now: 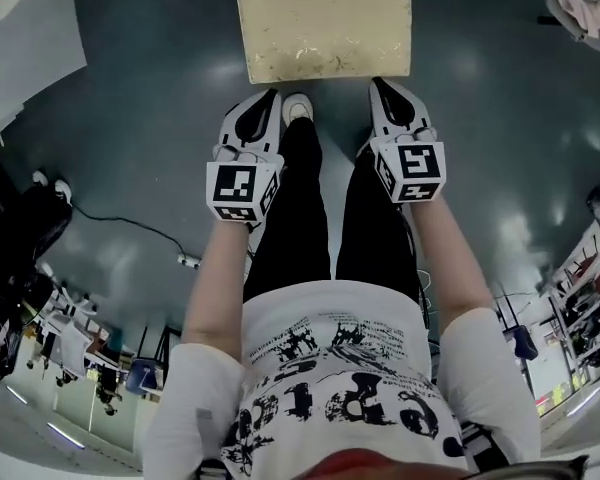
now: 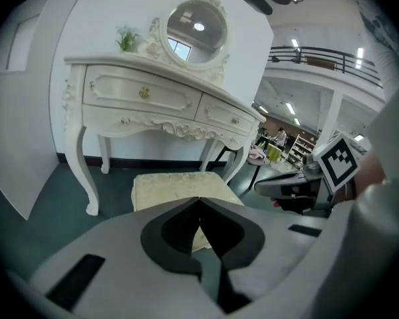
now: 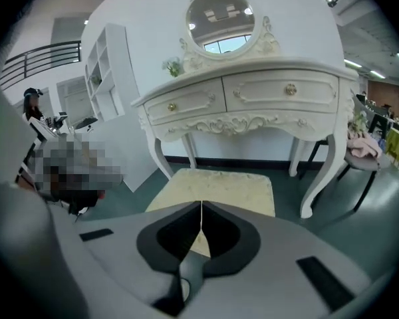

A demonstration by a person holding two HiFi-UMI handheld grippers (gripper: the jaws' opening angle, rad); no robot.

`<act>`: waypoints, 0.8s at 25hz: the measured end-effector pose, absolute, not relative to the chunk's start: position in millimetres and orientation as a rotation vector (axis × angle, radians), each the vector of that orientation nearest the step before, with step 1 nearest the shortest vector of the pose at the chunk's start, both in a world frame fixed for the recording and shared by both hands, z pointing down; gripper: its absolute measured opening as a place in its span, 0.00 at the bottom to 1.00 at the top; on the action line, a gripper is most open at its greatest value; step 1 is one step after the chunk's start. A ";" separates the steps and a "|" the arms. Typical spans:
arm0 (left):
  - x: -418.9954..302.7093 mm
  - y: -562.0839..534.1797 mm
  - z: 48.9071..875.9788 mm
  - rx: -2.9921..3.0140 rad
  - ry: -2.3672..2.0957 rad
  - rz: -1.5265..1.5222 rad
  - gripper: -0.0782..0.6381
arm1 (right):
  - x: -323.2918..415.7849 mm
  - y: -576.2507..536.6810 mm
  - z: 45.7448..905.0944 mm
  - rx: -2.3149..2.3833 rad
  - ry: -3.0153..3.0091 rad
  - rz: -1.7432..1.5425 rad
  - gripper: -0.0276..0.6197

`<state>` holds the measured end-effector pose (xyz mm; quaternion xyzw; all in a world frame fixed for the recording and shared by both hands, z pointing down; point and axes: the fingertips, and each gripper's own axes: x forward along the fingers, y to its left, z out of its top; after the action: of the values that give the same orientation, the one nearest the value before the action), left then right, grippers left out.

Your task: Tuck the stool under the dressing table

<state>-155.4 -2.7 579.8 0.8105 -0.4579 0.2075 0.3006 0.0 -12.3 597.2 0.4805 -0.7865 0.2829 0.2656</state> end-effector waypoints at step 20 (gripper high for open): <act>-143.6 19.9 740.0 2.034 -1.221 0.646 0.14 | 42.7 20.1 751.4 1.370 -1.867 0.845 0.07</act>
<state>-143.6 19.9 740.0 0.7795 -0.4680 0.2477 0.3345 42.7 20.1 751.4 0.5242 -0.7145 0.3235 0.3318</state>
